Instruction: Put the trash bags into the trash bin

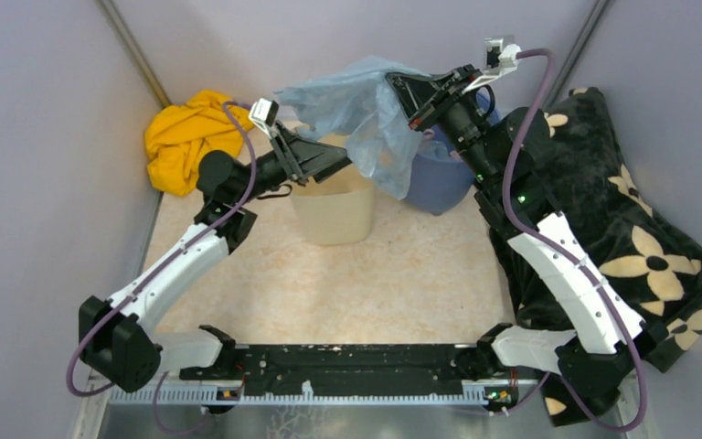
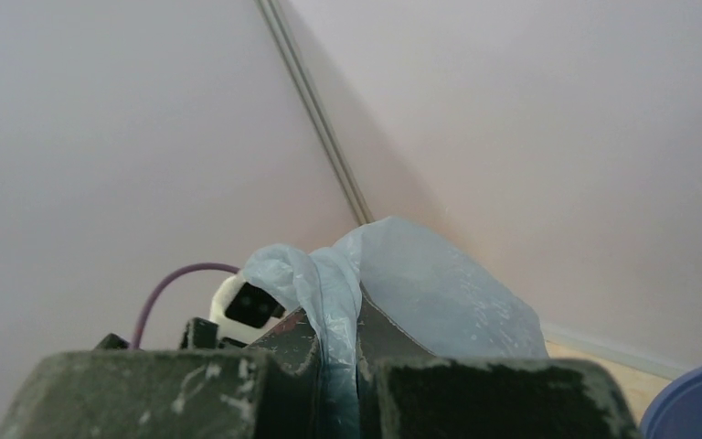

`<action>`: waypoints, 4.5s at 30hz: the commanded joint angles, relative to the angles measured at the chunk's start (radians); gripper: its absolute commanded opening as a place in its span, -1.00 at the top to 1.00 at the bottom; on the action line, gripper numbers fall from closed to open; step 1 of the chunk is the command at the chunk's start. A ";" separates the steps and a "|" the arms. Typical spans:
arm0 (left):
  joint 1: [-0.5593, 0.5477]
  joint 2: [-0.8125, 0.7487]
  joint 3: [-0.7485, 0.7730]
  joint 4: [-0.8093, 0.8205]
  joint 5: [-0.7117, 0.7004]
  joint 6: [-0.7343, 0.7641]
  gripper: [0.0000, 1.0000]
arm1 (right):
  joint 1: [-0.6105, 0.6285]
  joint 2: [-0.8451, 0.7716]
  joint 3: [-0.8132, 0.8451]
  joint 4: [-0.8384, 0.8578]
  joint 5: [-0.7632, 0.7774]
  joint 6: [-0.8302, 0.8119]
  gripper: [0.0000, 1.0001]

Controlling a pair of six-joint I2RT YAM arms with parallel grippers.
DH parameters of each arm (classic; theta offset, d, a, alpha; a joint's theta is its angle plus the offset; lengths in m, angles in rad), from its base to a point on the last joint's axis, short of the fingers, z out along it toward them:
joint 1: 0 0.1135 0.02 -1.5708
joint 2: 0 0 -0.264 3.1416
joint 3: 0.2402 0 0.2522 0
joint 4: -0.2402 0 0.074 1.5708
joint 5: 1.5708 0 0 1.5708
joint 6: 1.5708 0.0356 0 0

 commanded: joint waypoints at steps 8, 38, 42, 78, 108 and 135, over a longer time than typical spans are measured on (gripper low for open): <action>-0.034 0.044 0.049 -0.006 -0.214 0.094 -0.68 | 0.039 -0.089 -0.063 0.025 0.002 -0.042 1.00; -0.033 0.144 0.171 -0.123 -0.362 0.213 -0.14 | 0.214 -0.236 -0.212 -0.097 -0.324 0.021 1.00; -0.030 0.142 0.186 -0.140 -0.369 0.224 0.43 | 0.238 -0.245 -0.211 -0.120 -0.314 0.011 1.00; 0.235 -0.254 0.180 -0.477 0.076 0.380 0.99 | 0.238 -0.284 0.035 -0.524 0.890 -0.334 1.00; 0.238 -0.062 0.386 -0.196 0.357 0.268 1.00 | 0.169 -0.265 0.086 -0.632 -0.128 -0.321 -0.59; 0.238 -0.011 0.409 -0.212 0.358 0.287 1.00 | 0.171 -0.210 0.140 -0.658 -0.157 -0.328 -0.49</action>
